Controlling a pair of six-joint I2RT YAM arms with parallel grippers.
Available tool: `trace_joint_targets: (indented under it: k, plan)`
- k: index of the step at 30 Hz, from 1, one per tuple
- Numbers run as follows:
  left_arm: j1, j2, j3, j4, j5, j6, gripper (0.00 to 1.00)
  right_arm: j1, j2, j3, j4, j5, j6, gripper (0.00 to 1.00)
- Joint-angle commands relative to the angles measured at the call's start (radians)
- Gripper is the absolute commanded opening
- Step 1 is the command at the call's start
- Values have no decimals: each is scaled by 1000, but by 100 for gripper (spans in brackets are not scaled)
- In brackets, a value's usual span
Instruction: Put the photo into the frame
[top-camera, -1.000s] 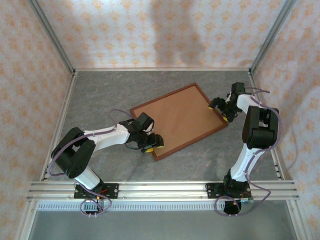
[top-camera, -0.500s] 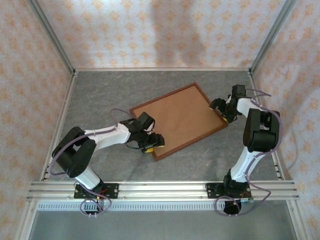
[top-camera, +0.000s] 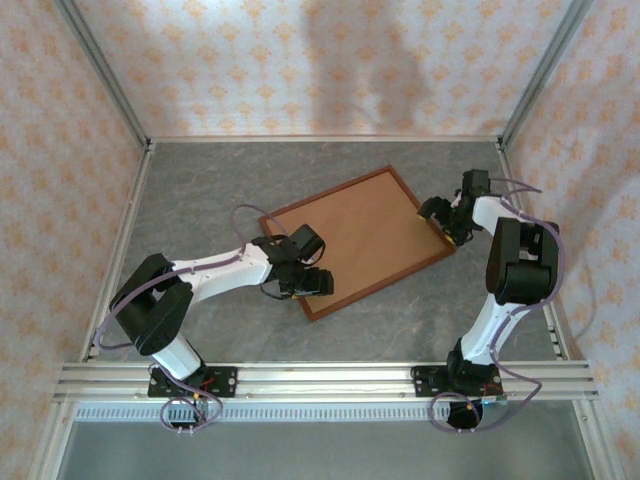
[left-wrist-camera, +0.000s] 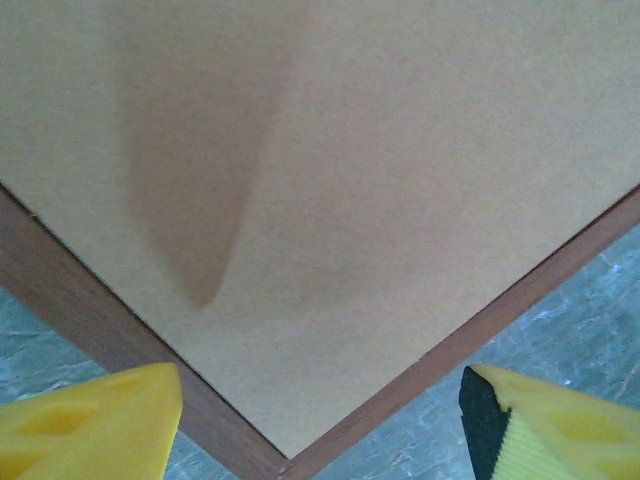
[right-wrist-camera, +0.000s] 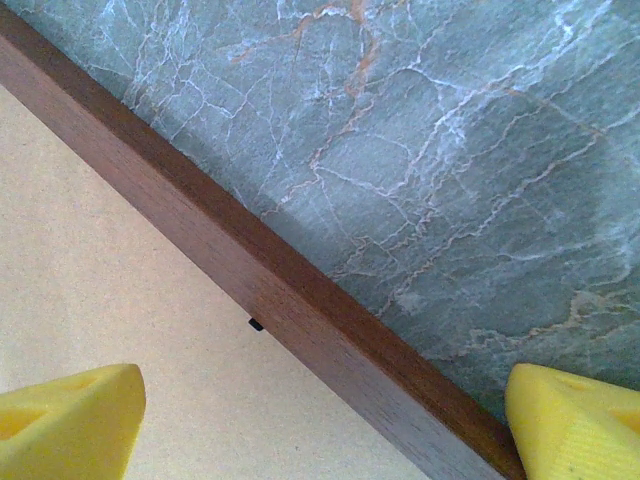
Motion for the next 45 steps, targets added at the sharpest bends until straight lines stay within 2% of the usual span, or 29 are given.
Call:
trace_joint_targets:
  k: [1, 26, 35, 45]
  plan:
    - [-3, -33, 19, -64, -65, 28, 74, 44, 6, -25, -99, -63, 21, 93]
    - [-2, 63, -13, 98, 3, -16, 74, 46, 16, -55, -73, -84, 25, 92]
    - [9, 3, -38, 169, 18, -46, 74, 47, 10, -63, -66, -82, 30, 92]
    - [98, -109, -89, 179, -43, -60, 75, 46, 10, -57, -72, -70, 24, 92]
